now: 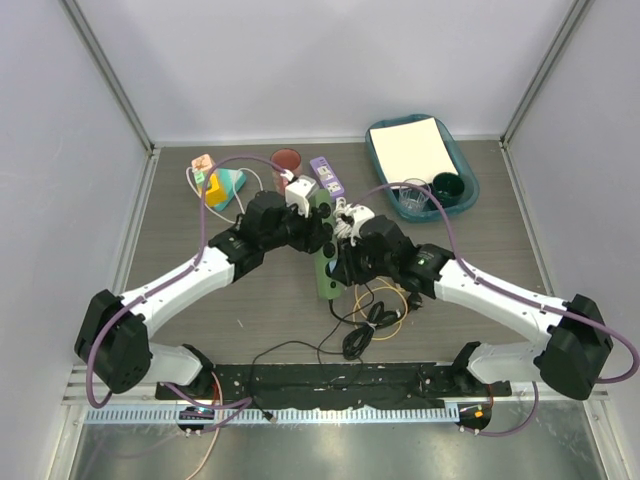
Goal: Pull the plug off the socket
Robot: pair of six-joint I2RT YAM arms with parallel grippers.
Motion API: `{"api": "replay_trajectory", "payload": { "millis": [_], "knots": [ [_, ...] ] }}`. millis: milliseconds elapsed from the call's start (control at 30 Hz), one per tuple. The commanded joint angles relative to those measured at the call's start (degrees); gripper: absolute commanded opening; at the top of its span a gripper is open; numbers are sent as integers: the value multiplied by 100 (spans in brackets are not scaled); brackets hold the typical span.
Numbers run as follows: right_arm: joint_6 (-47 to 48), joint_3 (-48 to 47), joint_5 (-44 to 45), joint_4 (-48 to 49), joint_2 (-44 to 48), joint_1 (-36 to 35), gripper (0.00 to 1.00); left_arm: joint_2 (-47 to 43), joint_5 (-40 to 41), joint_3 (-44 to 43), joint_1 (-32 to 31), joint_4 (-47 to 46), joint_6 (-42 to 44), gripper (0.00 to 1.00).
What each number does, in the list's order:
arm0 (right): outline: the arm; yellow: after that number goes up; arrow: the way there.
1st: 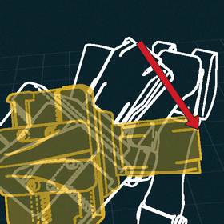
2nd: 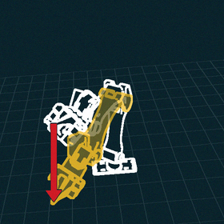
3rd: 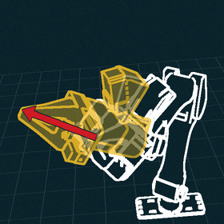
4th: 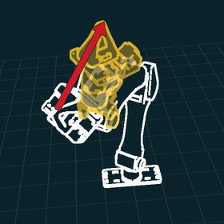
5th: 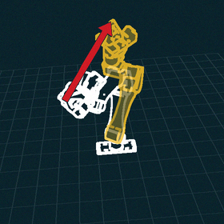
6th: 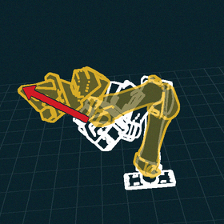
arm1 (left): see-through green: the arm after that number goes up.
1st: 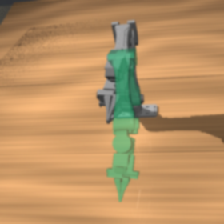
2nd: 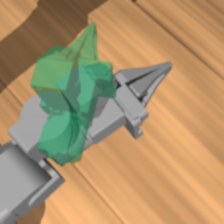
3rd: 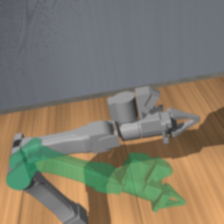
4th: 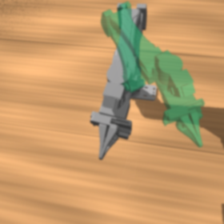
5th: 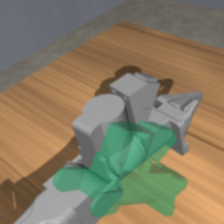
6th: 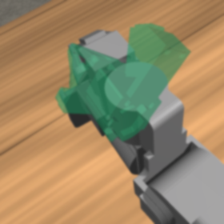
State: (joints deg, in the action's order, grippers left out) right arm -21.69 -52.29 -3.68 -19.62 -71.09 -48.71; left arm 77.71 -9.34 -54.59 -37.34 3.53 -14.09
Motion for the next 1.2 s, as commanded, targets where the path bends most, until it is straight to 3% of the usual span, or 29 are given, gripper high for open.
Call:
{"api": "replay_trajectory", "payload": {
  "millis": [0, 167, 433, 667, 900, 1000, 1167],
  "knots": [
    [657, -1195, -246, 39, 526, -262, 1, 499, 1954, 343, 386, 1159, 1813, 0],
    [237, -1222, -1196, -33, 386, 326, 1, -1, 1454, 809, 324, 377, 1927, 0],
    [33, -1073, -1864, 651, 411, 450, 1, 130, 1444, 783, 263, 525, 1998, 0],
    [929, -792, -1030, 520, 1184, -15, 1, 455, 1602, 555, 271, 833, 1884, 0],
    [597, 140, -511, 1574, 1510, -288, 1, 429, 1426, 615, 280, 807, 1874, 0],
    [210, 272, -738, 1821, 1660, 36, 1, 114, 1532, 939, 219, 431, 2137, 0],
    [-142, -44, -2019, 1725, 1354, 1090, 1, -20, 1707, 1056, 219, 376, 2331, 0]
  ]
}}
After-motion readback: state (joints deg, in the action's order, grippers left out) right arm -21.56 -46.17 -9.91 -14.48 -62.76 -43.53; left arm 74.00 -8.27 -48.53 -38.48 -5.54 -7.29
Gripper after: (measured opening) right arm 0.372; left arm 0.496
